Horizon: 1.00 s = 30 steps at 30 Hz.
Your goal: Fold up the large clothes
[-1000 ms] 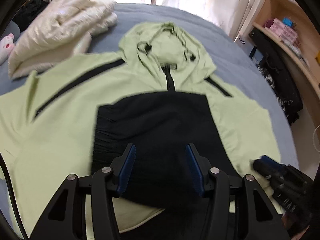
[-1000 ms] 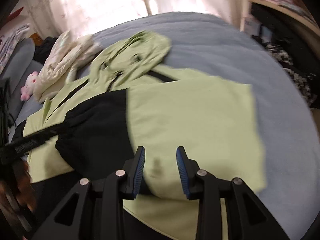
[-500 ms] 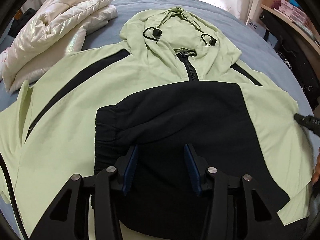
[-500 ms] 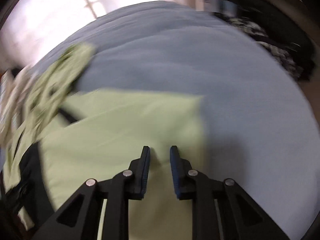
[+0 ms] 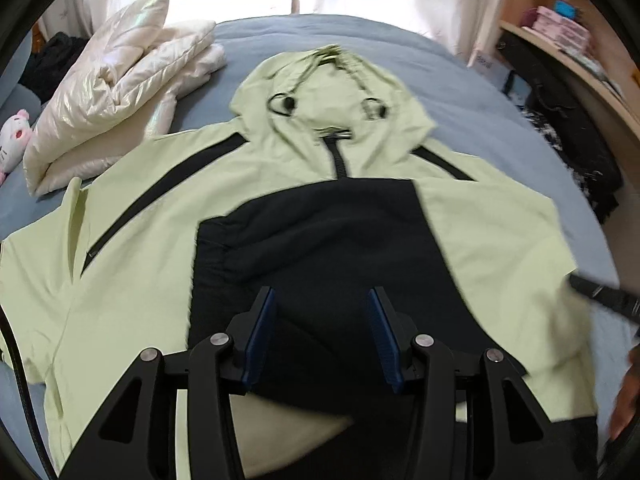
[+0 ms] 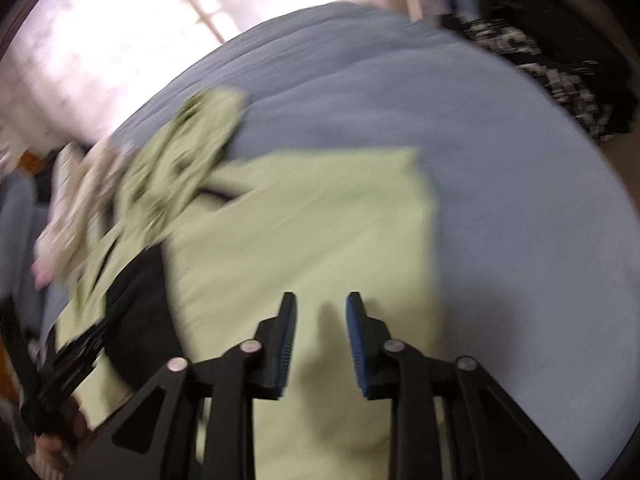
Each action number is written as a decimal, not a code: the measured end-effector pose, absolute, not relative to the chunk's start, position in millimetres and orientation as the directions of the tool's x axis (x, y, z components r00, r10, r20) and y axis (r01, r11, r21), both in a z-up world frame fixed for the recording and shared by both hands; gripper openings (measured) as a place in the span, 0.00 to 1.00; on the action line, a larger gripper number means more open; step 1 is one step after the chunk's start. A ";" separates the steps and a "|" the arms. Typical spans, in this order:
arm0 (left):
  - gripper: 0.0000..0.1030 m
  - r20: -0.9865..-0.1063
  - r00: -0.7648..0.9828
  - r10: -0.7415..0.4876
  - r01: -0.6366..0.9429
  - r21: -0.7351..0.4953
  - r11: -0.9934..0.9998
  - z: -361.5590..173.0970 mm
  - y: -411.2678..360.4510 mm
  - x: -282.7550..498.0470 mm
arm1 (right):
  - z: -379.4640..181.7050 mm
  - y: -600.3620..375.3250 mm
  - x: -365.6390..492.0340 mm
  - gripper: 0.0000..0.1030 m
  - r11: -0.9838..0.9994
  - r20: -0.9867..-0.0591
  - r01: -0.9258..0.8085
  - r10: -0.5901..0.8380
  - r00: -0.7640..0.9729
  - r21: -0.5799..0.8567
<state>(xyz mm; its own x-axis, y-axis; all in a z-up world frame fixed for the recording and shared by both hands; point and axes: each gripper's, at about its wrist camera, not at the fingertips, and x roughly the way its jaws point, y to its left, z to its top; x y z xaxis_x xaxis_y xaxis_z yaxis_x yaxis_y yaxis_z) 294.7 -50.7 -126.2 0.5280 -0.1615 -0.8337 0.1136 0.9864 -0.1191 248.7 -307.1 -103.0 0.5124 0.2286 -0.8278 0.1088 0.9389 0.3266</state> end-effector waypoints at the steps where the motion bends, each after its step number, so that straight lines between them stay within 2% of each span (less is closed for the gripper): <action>1: 0.45 -0.832 0.529 -0.167 0.119 -0.122 0.985 -124.4 -53.0 288.4 | -105.9 -291.1 241.4 0.39 0.938 -0.829 0.081 0.255 0.498 0.337; 4: 0.45 -0.836 0.519 -0.179 0.127 -0.132 0.983 -128.2 -62.1 272.8 | -118.1 -256.7 228.4 0.41 0.944 -0.841 0.011 0.288 0.458 0.330; 8: 0.45 -0.870 0.473 -0.140 0.109 -0.100 0.989 -151.3 -68.0 265.8 | -134.4 -246.4 220.3 0.41 0.964 -0.866 -0.004 0.239 0.440 0.264; 14: 0.46 -0.872 0.477 -0.109 0.099 -0.070 0.993 -165.1 -59.9 263.8 | -135.5 -302.7 212.2 0.41 0.977 -0.876 0.150 0.064 0.478 0.154; 18: 0.46 -0.870 0.482 -0.101 0.092 -0.064 0.994 -164.4 -58.5 261.1 | -142.2 -332.6 200.5 0.41 0.955 -0.864 0.192 0.106 0.493 0.227; 21: 0.46 -0.868 0.487 -0.093 0.089 -0.057 0.994 -164.3 -59.0 258.9 | -148.4 -323.7 195.8 0.42 0.969 -0.873 0.189 0.050 0.484 0.160; 22: 0.46 -0.868 0.487 -0.093 0.088 -0.057 0.995 -164.2 -58.7 258.6 | -150.1 -318.5 195.1 0.43 0.973 -0.874 0.184 0.032 0.485 0.138; 26: 0.46 -0.870 0.484 -0.095 0.083 -0.062 0.995 -162.3 -56.8 256.9 | -154.6 -303.6 197.0 0.60 0.982 -0.877 0.167 -0.003 0.481 0.088; 30: 0.46 -0.868 0.487 -0.101 0.080 -0.071 0.994 -156.1 -54.6 253.5 | -157.2 -296.4 200.8 0.65 0.987 -0.887 0.155 -0.035 0.461 0.041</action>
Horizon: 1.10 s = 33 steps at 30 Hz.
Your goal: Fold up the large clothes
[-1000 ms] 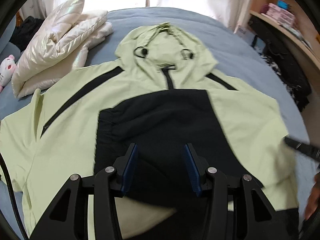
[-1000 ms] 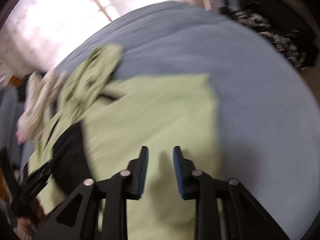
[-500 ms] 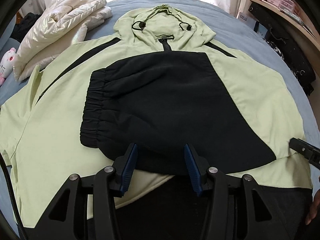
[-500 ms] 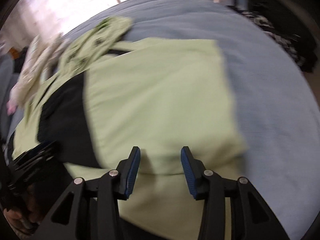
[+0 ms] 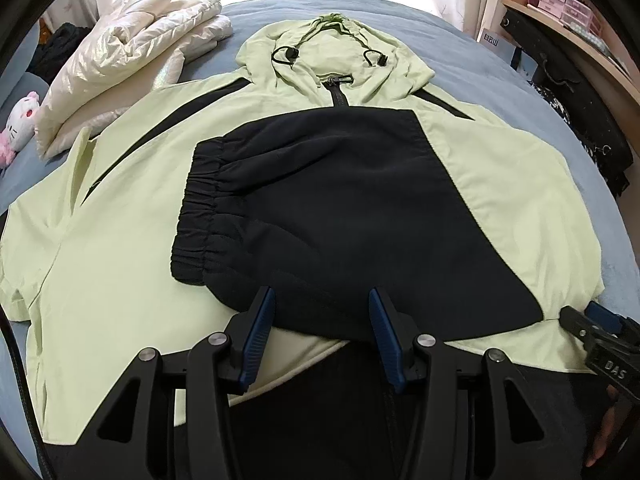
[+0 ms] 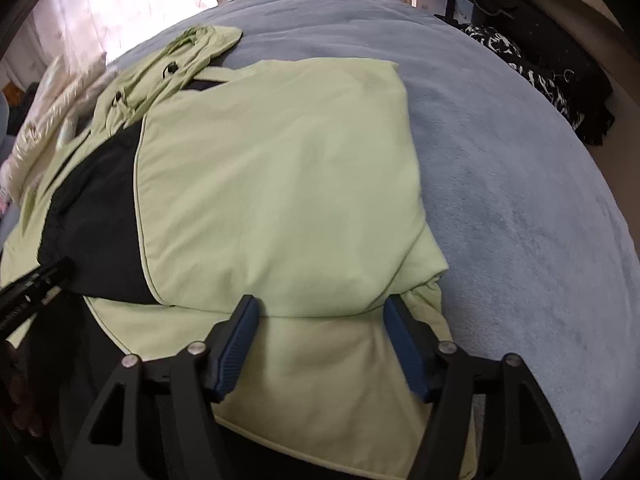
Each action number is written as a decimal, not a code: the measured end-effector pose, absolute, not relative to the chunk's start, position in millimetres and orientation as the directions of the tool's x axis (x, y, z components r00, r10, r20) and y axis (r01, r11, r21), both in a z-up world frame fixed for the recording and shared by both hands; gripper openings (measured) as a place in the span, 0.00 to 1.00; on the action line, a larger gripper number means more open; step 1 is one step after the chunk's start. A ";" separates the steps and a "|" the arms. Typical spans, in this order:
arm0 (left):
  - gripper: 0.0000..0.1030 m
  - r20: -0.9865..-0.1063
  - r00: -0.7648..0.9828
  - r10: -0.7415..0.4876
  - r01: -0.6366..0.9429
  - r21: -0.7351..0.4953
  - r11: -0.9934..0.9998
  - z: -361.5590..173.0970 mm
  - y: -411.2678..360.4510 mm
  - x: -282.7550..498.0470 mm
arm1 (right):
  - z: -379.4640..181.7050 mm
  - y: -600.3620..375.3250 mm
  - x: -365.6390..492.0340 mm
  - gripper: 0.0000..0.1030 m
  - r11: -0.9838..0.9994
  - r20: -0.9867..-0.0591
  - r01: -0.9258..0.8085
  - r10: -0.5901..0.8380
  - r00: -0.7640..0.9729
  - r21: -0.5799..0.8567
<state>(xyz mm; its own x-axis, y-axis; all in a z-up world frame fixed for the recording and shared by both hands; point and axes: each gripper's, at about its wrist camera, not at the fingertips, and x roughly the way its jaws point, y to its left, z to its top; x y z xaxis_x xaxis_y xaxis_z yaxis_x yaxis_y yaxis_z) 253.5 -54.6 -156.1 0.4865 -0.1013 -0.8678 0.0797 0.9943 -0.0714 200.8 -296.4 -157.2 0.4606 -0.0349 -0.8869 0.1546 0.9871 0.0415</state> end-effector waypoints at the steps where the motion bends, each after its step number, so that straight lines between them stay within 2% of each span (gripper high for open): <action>1: 0.46 -0.865 0.490 -0.106 0.080 -0.077 0.994 -152.9 -53.7 251.1 | -156.5 -296.0 199.4 0.66 0.988 -0.889 0.151 -0.036 0.456 0.038; 9: 0.46 -0.813 0.566 -0.139 0.124 -0.082 0.989 -105.7 -50.5 215.4 | -124.9 -286.0 176.5 0.65 0.974 -0.883 0.187 0.028 0.468 0.130; 21: 0.48 -0.740 0.653 -0.162 0.124 -0.106 0.987 -44.2 -1.5 123.8 | -62.7 -224.4 96.4 0.66 0.934 -0.767 0.137 0.181 0.615 0.330; 33: 0.49 -0.711 0.694 -0.117 0.012 -0.151 0.988 -35.9 99.4 69.0 | -46.4 -129.3 57.6 0.66 0.982 -0.767 0.019 0.133 0.628 0.186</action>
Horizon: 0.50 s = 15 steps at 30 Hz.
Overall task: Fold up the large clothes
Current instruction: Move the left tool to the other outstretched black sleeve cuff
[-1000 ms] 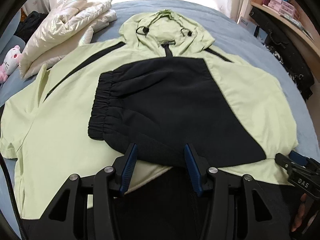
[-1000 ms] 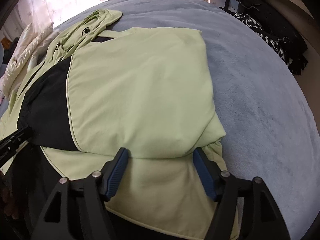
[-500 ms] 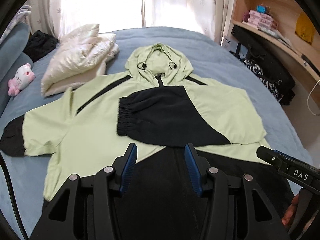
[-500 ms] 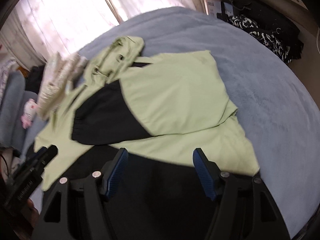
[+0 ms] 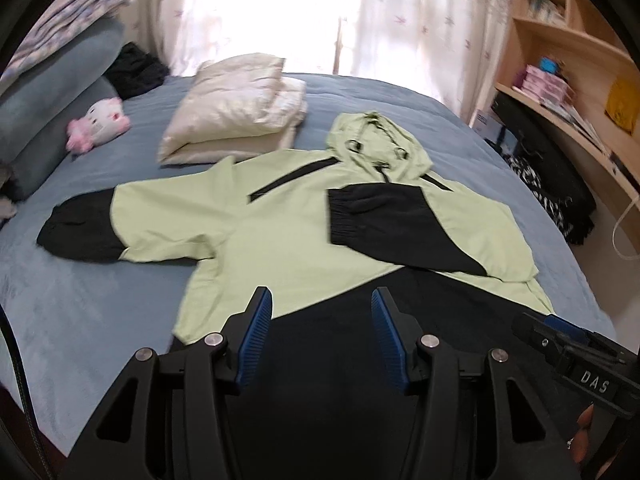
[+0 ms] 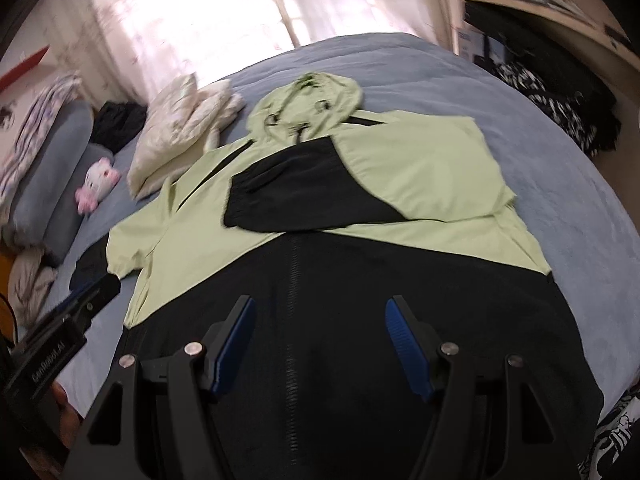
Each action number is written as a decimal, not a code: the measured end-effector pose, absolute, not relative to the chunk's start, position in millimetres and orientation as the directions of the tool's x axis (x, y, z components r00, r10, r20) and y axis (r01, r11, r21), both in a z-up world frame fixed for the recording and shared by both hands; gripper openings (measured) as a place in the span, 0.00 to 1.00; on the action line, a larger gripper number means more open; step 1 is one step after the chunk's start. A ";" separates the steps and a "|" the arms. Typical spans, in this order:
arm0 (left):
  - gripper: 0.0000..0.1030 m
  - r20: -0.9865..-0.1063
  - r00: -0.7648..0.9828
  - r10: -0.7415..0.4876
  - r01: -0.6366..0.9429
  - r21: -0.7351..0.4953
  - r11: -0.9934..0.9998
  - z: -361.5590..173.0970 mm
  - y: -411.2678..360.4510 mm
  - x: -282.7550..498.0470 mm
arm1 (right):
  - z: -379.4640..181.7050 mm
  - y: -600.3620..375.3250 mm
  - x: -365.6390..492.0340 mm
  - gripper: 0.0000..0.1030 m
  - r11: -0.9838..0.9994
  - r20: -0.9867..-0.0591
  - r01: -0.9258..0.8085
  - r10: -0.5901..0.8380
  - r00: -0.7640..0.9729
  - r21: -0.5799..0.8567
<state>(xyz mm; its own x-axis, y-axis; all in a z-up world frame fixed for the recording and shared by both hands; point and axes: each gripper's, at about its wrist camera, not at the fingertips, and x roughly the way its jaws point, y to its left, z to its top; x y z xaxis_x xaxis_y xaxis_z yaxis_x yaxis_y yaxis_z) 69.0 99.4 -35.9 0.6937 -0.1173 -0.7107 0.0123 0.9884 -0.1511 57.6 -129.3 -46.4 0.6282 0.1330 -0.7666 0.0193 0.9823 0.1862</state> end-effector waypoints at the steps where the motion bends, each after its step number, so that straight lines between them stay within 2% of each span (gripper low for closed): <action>1: 0.49 -0.710 0.694 -0.114 -0.003 -0.162 0.987 -36.5 110.6 67.3 | -44.8 -121.0 57.4 0.66 0.986 -0.763 0.008 0.125 0.634 0.169; 15: 0.50 -0.734 0.677 -0.060 -0.153 -0.221 0.963 -63.2 227.3 83.6 | -30.3 -3.2 89.7 0.66 0.992 -0.707 -0.127 0.106 0.699 0.023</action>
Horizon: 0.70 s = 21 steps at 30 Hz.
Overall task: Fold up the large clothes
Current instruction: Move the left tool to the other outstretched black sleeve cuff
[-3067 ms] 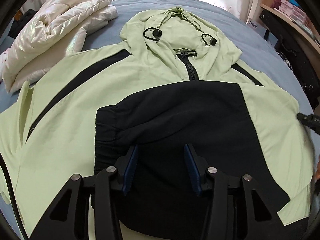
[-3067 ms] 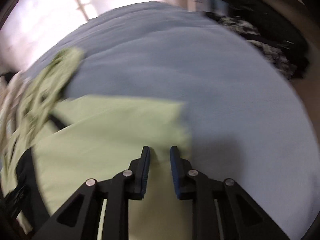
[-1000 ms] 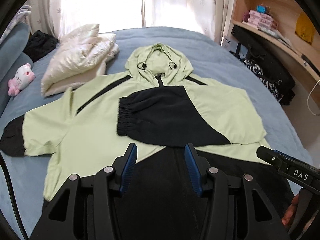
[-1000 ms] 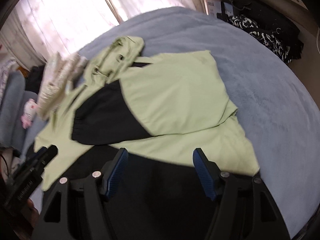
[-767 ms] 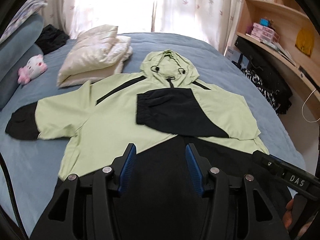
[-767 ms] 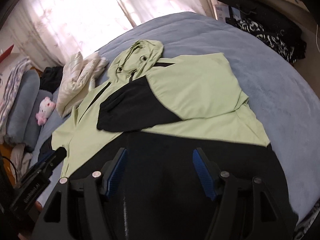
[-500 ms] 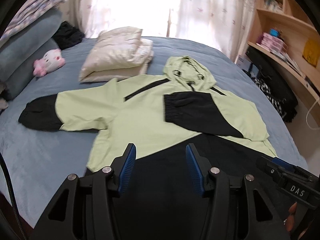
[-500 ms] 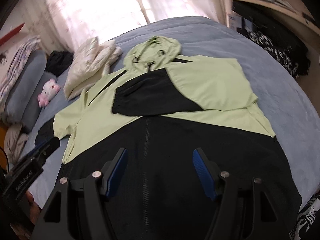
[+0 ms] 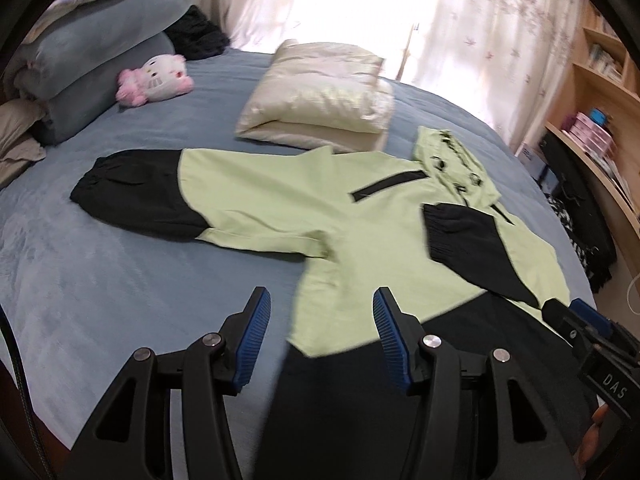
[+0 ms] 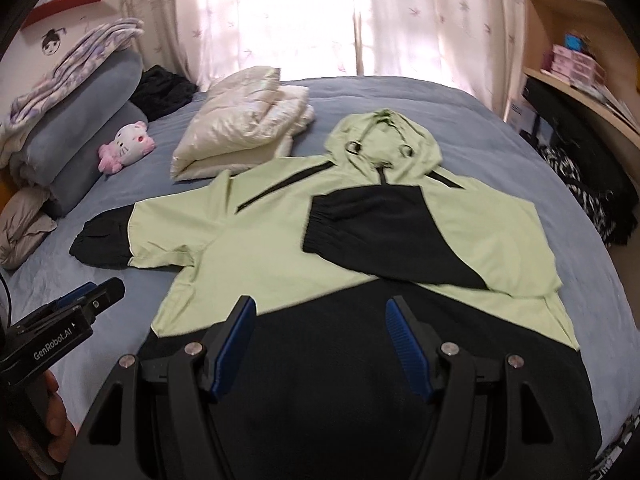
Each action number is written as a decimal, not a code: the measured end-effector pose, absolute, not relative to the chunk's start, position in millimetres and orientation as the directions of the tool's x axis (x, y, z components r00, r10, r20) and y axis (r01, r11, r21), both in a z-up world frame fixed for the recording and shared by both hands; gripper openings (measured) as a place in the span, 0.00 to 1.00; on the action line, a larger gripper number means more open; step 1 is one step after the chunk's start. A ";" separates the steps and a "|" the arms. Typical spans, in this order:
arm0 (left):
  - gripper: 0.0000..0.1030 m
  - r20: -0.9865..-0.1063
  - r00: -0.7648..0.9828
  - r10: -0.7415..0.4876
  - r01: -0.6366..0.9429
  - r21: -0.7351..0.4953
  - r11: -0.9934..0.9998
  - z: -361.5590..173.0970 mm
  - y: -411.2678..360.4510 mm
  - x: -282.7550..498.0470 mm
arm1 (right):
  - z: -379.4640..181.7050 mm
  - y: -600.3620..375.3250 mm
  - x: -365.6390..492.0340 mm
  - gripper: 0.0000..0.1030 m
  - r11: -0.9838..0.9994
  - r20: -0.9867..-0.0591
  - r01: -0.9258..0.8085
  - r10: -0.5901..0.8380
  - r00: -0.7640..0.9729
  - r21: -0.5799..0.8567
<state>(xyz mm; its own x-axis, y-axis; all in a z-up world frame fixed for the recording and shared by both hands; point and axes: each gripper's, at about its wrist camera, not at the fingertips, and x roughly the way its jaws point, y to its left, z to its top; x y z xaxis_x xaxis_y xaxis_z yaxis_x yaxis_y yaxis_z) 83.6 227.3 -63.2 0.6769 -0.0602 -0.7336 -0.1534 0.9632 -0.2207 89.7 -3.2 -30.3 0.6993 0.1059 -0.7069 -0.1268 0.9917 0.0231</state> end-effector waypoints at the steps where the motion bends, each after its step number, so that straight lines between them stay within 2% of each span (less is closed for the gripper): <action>1: 0.50 -0.735 0.676 -0.057 -0.162 -0.223 0.961 -65.8 237.7 86.5 | -31.1 3.8 93.6 0.66 0.991 -0.706 -0.133 0.107 0.700 0.018; 7: 0.50 -0.750 0.659 -0.046 -0.208 -0.241 0.948 -79.9 290.0 109.1 | -40.6 56.6 124.9 0.66 0.982 -0.712 -0.191 0.130 0.690 -0.005; 16: 0.50 -0.783 0.610 -0.124 -0.294 -0.369 0.882 -123.2 380.7 149.1 | -63.8 145.8 174.8 0.65 0.953 -0.718 -0.302 0.193 0.669 -0.025; 21: 0.50 -0.756 0.616 -0.220 -0.323 -0.497 0.805 -148.4 429.9 161.7 | -74.5 187.9 195.9 0.65 0.933 -0.711 -0.358 0.225 0.666 -0.040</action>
<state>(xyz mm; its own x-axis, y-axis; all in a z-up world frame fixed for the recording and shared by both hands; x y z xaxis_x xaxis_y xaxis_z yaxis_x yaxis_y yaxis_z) 161.7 429.9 -148.4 0.6162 -0.2197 -0.7563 -0.3231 0.8052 -0.4972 195.9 187.9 -74.5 0.6659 0.2254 -0.7112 -0.3582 0.9328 -0.0397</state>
